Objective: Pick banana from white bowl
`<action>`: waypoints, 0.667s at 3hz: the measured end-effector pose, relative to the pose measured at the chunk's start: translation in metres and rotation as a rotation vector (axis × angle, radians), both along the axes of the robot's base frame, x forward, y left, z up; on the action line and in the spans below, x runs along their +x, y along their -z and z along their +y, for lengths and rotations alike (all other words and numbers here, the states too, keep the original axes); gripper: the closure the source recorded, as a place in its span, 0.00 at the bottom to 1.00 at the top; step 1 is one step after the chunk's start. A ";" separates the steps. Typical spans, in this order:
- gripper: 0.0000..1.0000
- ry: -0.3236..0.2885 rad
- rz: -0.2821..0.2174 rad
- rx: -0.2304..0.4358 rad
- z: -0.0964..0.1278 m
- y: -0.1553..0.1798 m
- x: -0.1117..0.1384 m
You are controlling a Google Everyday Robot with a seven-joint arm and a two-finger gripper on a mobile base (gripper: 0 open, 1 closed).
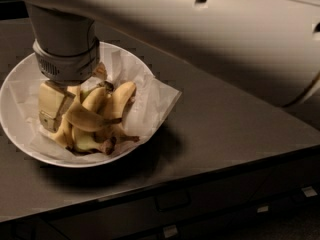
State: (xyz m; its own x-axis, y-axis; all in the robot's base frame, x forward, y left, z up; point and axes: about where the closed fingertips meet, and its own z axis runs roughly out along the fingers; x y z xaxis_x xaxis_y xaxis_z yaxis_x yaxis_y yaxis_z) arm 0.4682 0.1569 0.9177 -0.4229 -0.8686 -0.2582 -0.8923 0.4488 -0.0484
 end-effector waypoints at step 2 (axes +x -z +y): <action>0.23 0.004 0.007 0.001 0.001 0.004 0.001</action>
Offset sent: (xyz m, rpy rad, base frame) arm 0.0026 0.0010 -0.0142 -0.0041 0.0287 -0.0128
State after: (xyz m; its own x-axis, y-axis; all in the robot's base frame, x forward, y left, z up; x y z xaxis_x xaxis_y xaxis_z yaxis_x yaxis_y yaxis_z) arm 0.4688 0.1576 0.9141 -0.4280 -0.8668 -0.2558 -0.8909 0.4523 -0.0420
